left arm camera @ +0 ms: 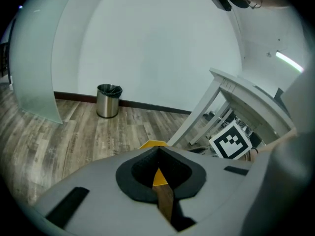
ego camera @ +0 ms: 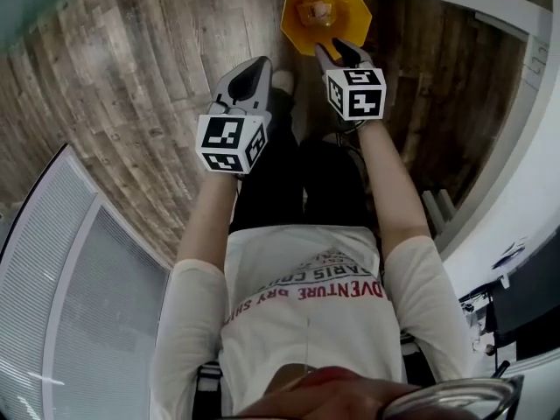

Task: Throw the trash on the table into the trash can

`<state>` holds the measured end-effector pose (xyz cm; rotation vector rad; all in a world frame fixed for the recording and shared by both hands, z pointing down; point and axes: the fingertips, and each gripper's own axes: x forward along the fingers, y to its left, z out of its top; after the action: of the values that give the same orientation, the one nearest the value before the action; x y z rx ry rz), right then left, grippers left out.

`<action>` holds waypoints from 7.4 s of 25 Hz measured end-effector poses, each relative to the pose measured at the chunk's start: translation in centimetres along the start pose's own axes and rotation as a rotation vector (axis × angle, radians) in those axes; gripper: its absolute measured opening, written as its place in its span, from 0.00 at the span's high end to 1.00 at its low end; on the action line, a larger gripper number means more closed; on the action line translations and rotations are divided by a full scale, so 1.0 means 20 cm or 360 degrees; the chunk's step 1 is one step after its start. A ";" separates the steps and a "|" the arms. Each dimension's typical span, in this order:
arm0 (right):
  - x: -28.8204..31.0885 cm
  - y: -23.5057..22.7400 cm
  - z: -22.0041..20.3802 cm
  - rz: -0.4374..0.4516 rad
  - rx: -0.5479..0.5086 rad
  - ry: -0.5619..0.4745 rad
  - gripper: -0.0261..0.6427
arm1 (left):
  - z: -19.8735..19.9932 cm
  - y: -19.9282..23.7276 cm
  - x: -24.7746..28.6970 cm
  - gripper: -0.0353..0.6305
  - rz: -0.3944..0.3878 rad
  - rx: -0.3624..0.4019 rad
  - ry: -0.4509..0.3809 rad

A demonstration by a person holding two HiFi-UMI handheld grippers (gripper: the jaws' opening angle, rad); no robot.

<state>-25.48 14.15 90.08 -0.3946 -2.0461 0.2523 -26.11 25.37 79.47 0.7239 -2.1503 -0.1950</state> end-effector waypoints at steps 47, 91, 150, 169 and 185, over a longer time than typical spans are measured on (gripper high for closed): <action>-4.31 -0.03 -1.30 -0.1900 0.1231 -0.1400 0.92 | -0.05 -3.79 -1.69 0.91 -0.2096 0.1401 -0.0007; -3.72 -1.29 -1.17 -0.1502 0.1688 -0.0843 0.57 | 0.10 -4.07 -0.57 0.91 -0.1906 0.1462 0.0444; -2.02 0.38 0.50 -0.0222 0.0164 -0.0481 0.92 | 0.84 -1.20 -1.15 0.91 -0.0293 0.0369 -0.0312; 0.08 -0.23 0.03 -0.0249 0.0122 -0.0028 0.92 | 0.08 0.06 0.18 0.91 -0.0054 0.0014 -0.0091; 0.21 -0.32 -0.13 -0.0319 0.0047 0.0063 0.71 | -0.14 0.18 0.25 0.91 0.0057 -0.0036 -0.0125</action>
<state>-26.19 9.89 97.01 -0.1730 -2.0236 0.1507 -28.00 25.73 85.91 0.6745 -2.2303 -0.2318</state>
